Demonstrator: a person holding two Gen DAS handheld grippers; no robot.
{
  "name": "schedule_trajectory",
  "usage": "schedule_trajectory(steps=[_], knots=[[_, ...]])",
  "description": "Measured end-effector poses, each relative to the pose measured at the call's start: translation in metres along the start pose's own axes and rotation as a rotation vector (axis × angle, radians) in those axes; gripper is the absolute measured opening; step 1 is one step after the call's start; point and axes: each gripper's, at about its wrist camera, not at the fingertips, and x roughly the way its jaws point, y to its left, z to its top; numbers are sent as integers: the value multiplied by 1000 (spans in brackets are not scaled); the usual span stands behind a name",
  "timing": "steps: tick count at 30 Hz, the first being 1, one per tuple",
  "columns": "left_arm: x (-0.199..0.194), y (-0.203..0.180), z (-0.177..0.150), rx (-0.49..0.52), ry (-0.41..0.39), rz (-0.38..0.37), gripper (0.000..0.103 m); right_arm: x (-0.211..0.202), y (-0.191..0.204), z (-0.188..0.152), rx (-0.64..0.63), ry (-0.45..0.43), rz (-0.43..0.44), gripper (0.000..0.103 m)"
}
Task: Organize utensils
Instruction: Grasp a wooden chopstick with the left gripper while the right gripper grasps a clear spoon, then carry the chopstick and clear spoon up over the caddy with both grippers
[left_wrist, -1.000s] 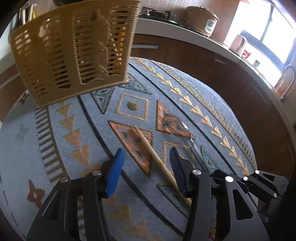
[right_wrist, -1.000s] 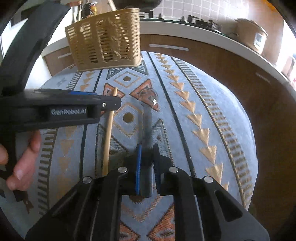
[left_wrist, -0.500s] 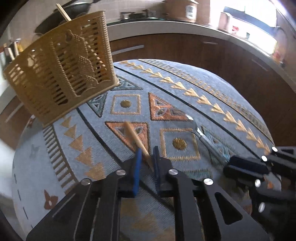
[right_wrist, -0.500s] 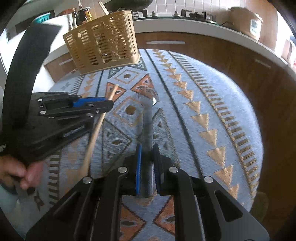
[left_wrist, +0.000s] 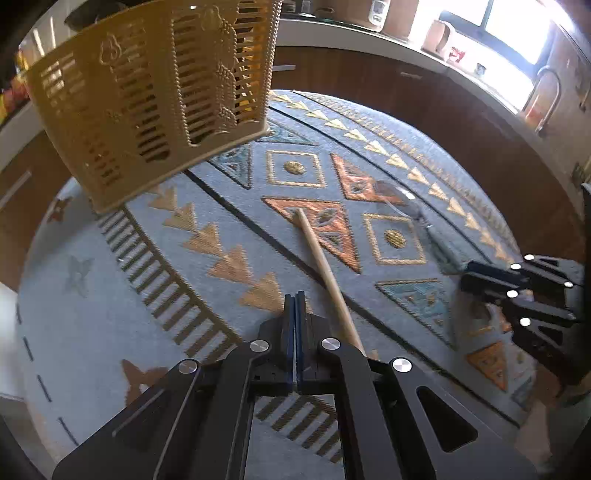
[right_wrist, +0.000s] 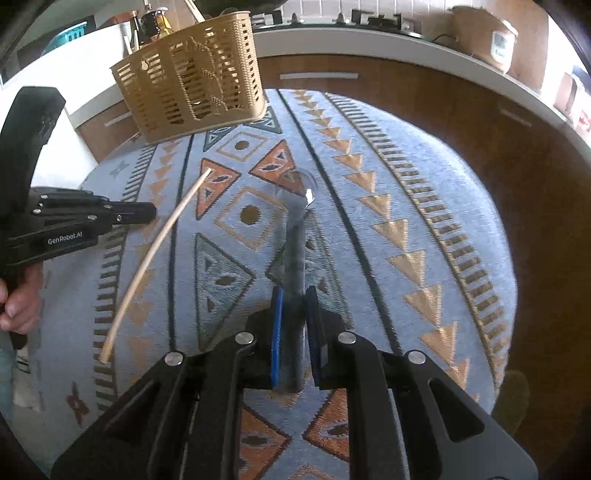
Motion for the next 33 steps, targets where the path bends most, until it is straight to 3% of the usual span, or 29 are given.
schedule_trajectory(steps=[2,5,8,11,16,21,24,28,29,31,33], knots=[[-2,2,5,-27,-13,-43,2,2,-5,7,25,22,46,20],[0,-7,13,-34,-25,-66,13,4,-11,20,42,31,50,42],[11,-15,21,-37,18,-58,14,7,-12,37,14,48,68,43],[20,-20,27,-30,55,-41,14,21,-16,58,8,129,131,43],[26,-20,38,-26,123,-46,14,42,-16,79,-2,226,140,35],[31,-31,43,10,136,3,17,45,1,78,-89,229,42,26],[32,-44,41,67,134,70,18,42,10,71,-150,211,-29,11],[37,-59,42,113,136,151,12,39,5,68,-135,207,4,10],[37,-61,42,118,131,164,6,38,3,67,-128,204,17,10],[39,-57,42,91,110,159,4,33,-1,63,-111,190,53,10],[30,-39,36,2,67,120,4,26,-3,61,-102,169,81,10]])
